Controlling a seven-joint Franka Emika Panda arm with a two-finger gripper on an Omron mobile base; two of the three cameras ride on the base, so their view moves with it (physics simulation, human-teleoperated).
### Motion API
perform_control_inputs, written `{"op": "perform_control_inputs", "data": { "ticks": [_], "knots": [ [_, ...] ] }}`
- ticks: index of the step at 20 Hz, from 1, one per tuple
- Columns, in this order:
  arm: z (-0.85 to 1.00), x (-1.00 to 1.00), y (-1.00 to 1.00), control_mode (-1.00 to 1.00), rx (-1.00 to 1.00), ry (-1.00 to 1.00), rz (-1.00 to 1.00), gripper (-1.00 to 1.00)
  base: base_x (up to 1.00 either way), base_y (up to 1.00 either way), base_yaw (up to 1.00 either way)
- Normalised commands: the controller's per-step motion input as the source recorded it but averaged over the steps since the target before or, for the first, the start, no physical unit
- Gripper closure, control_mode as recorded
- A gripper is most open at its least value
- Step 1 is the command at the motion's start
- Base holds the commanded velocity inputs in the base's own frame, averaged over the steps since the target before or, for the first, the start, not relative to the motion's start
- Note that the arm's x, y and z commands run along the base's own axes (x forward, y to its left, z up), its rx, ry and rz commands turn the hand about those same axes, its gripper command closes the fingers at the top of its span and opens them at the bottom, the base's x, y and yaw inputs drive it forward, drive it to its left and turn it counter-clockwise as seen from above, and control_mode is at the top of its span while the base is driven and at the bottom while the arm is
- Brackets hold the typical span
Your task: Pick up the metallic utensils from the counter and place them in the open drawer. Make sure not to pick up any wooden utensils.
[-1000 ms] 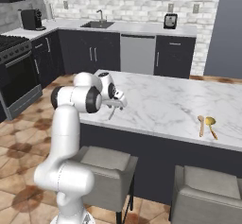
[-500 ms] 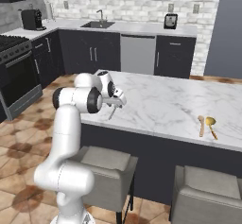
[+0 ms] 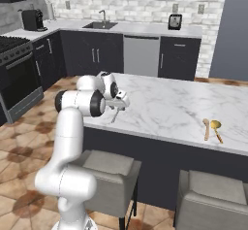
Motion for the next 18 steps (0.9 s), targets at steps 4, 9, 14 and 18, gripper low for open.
{"op": "perform_control_inputs", "data": {
  "ticks": [4, 9, 14, 18],
  "knots": [
    [-0.68, -0.08, 0.00, -1.00, 0.00, 0.11, 0.00, -1.00, 0.00, 0.00, 0.00],
    [-0.38, -0.57, 0.00, -1.00, 0.00, 0.06, 0.00, -1.00, 0.00, 0.00, 0.00],
    [-0.59, -0.58, 0.00, -1.00, 0.00, 0.01, 0.00, -1.00, 0.00, 0.00, 0.00],
    [-0.82, -0.40, 0.00, -1.00, 0.00, 0.00, 0.00, -1.00, 0.00, 0.00, 0.00]
  ]
}}
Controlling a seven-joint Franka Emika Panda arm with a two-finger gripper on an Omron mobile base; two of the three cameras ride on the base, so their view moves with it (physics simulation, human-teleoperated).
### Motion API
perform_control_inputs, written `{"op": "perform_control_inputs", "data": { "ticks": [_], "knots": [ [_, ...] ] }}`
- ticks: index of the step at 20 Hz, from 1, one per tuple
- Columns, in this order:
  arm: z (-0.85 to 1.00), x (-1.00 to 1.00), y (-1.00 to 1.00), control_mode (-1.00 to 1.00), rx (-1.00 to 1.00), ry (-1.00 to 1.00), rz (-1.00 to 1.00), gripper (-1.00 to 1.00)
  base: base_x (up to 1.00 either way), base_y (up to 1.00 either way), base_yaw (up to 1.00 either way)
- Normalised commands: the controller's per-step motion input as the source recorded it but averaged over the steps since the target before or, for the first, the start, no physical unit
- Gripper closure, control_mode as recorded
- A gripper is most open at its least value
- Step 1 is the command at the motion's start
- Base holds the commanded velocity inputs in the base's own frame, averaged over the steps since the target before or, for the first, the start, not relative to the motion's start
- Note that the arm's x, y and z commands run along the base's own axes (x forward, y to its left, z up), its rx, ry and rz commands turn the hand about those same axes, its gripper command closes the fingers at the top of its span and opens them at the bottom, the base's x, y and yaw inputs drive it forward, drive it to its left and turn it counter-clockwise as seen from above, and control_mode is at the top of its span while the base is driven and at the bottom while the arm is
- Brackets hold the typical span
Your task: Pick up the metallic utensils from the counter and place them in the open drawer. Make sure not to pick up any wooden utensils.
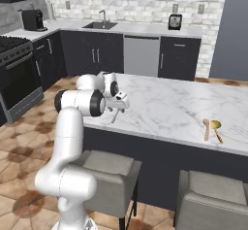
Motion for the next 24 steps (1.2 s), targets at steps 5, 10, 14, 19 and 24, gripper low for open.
{"op": "perform_control_inputs", "data": {
  "ticks": [5, 10, 14, 19, 24],
  "knots": [
    [-0.74, -0.62, 0.00, -1.00, 0.00, -0.04, 0.00, -1.00, 0.00, 0.00, 0.00],
    [-0.76, -0.71, 0.00, -1.00, 0.00, -0.02, 0.00, -1.00, 0.00, 0.00, 0.00],
    [-1.00, -0.52, 0.00, -1.00, 0.00, -0.03, 0.00, -1.00, 0.00, 0.00, 0.00],
    [-0.92, -0.42, 0.00, -1.00, 0.00, -0.01, 0.00, -1.00, 0.00, 0.00, 0.00],
    [-0.21, -0.20, 0.00, -1.00, 0.00, 0.02, 0.00, -1.00, 0.00, 0.00, 0.00]
  ]
}}
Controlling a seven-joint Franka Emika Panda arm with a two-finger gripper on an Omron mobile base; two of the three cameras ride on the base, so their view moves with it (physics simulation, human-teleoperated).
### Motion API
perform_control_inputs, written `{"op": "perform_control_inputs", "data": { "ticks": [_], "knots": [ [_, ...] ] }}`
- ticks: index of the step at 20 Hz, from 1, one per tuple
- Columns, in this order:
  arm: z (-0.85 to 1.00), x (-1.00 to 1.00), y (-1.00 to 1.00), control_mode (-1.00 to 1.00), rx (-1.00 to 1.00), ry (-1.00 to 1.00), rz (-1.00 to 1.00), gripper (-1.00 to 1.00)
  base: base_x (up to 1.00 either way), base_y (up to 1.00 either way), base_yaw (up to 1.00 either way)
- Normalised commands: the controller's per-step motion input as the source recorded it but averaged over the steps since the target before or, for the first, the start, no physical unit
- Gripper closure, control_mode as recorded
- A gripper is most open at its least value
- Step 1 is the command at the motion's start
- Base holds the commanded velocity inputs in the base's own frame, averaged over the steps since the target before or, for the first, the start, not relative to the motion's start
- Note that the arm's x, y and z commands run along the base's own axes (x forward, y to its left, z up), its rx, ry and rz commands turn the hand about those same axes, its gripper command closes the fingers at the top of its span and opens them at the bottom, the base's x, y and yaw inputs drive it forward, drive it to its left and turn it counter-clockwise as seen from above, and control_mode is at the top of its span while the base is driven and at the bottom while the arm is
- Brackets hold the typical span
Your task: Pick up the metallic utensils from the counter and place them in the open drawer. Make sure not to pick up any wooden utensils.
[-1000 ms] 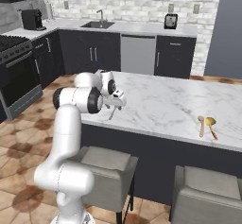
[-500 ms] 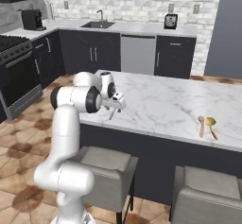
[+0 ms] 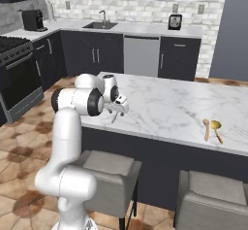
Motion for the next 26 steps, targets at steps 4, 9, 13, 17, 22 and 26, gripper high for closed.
{"op": "perform_control_inputs", "data": {
  "ticks": [4, 9, 13, 17, 22, 26],
  "knots": [
    [0.00, 0.00, 0.00, -1.00, 0.00, 0.00, 0.00, -1.00, 0.00, 0.00, 0.00],
    [-0.37, 0.00, 0.00, -1.00, 0.00, 0.08, 0.00, -1.00, 0.00, 0.00, 0.00],
    [-0.60, 0.00, 0.00, -1.00, 0.00, 0.10, 0.00, -1.00, 0.00, 0.00, 0.00],
    [-0.89, -0.01, 0.00, -1.00, -0.05, 0.15, 0.00, 1.00, 0.00, 0.00, 0.00],
    [-0.95, -0.01, 0.00, -1.00, -0.08, 0.19, 0.00, 1.00, 0.00, 0.00, 0.00],
    [-0.71, 0.00, 0.00, -1.00, -0.02, 0.17, 0.00, 1.00, 0.00, 0.00, 0.00]
  ]
}}
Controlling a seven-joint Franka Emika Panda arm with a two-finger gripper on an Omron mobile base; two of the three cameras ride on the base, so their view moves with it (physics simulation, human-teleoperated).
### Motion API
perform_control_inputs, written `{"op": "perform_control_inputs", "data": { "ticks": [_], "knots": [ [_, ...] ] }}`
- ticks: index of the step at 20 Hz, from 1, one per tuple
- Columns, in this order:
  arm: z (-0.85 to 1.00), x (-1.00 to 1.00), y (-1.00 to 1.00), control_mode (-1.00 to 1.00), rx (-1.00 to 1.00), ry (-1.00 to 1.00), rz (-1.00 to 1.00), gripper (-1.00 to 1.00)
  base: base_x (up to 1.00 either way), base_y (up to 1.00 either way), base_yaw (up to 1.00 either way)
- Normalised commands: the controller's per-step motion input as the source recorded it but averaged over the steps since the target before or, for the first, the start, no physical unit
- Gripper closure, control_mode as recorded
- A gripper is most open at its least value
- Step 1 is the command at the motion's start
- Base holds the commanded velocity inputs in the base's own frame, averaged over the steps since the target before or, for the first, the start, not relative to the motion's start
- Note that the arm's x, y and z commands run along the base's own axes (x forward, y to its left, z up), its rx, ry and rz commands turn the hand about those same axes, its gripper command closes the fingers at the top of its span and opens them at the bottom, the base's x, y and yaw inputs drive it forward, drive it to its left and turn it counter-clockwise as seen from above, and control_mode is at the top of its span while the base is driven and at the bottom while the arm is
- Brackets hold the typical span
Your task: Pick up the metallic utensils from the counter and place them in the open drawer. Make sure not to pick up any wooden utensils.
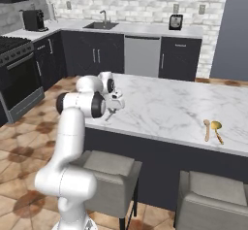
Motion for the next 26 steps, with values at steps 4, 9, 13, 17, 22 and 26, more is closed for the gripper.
{"op": "perform_control_inputs", "data": {
  "ticks": [4, 9, 13, 17, 22, 26],
  "knots": [
    [-0.77, 0.00, -0.05, -1.00, 0.00, 0.19, 0.00, 1.00, 0.00, 0.00, 0.00],
    [-0.58, 0.00, -0.11, -1.00, 0.00, 0.18, 0.00, 1.00, 0.00, 0.00, 0.00],
    [0.00, -0.08, -0.21, -1.00, 0.06, 0.06, 0.00, 1.00, 0.00, 0.00, 0.00],
    [0.52, -0.19, -0.18, -1.00, 0.13, 0.00, 0.00, 1.00, 0.00, 0.00, 0.00],
    [0.95, -0.34, -0.01, -1.00, 0.13, 0.00, 0.00, 1.00, 0.00, 0.00, 0.00],
    [1.00, -0.65, 0.01, -1.00, 0.09, 0.00, 0.04, 1.00, 0.00, 0.00, 0.00]
  ]
}}
